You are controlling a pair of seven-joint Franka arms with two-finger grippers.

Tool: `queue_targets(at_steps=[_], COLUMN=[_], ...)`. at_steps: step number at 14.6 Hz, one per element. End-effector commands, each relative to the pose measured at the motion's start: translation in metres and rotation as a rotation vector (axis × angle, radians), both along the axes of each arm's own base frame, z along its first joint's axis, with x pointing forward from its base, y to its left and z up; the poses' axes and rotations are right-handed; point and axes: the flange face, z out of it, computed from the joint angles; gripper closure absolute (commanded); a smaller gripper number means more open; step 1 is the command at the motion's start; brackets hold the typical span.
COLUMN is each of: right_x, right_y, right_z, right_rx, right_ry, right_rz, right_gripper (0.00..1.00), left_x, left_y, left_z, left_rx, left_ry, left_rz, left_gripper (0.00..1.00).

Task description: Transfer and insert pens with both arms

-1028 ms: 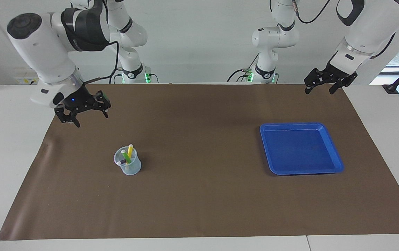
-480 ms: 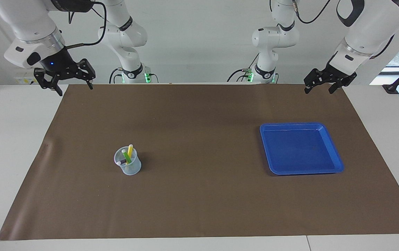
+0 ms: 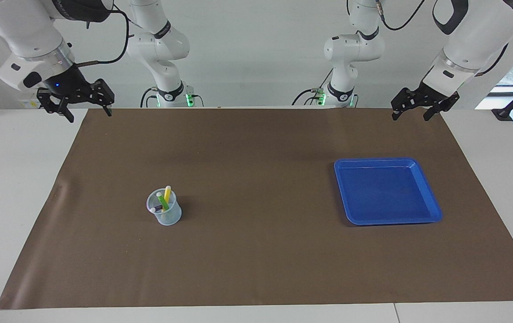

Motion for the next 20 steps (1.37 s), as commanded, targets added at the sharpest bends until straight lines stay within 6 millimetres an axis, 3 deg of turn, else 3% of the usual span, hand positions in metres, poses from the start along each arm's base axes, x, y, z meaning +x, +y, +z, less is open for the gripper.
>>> queue_targets(at_steps=[1,14,17,20], right_x=[-0.008,-0.006,-0.009,-0.01], right_y=[0.003,0.005,-0.015,-0.016], right_z=[-0.002,-0.007,-0.021,-0.019], right_rx=[-0.01,0.018,0.02,0.013], right_ry=[-0.008,0.004,0.009,0.007], right_rz=[-0.092,-0.152,-0.187,-0.187], right_gripper=[0.0,0.0,0.0,0.0], left_x=[-0.009,-0.009,-0.008,-0.008], left_y=[0.001,0.005,0.01,0.011], left_z=[0.002,-0.004,-0.003,-0.003], left_rx=[0.027,0.049,0.049,0.049], left_ry=[0.004,-0.031,-0.034,-0.034], left_rz=[-0.029,-0.016,-0.007,-0.003], left_gripper=[0.0,0.0,0.0,0.0])
